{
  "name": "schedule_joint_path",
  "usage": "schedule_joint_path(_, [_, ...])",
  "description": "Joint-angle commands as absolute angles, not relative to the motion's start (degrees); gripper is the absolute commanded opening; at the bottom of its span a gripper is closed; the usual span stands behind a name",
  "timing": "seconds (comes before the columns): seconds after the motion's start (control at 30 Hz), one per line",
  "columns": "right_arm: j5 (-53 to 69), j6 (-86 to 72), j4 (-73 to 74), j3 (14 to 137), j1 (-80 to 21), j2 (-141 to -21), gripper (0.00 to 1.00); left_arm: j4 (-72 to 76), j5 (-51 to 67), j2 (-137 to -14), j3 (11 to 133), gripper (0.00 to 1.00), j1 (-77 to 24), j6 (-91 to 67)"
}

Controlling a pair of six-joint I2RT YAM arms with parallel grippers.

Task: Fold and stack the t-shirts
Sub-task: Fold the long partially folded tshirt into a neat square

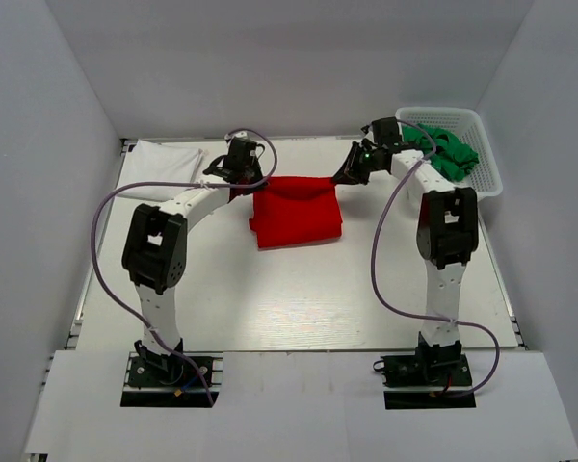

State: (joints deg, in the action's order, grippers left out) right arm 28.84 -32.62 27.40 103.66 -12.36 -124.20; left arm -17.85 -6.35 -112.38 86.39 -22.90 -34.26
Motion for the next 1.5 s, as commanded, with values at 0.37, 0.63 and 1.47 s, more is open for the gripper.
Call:
schedule_joint_path(0.37, [30.23, -20.49, 30.51, 112.70, -12.48, -119.24, 0.90, -16.00, -0.81, -110.94, 91.95, 1.00, -21.27, -28.56])
schedule_joint_path(0.63, [47.01, -25.40, 8.80, 79.21, -15.38, -105.29, 0.90, -7.21, 13.87, -112.40, 84.72, 1.00, -21.88, -32.17])
schedule_joint_path(1.47, [48.60, -22.76, -0.09, 66.79, -14.68, -103.03, 0.90, -7.38, 12.66, -110.58, 81.93, 1.00, -20.74, -33.22])
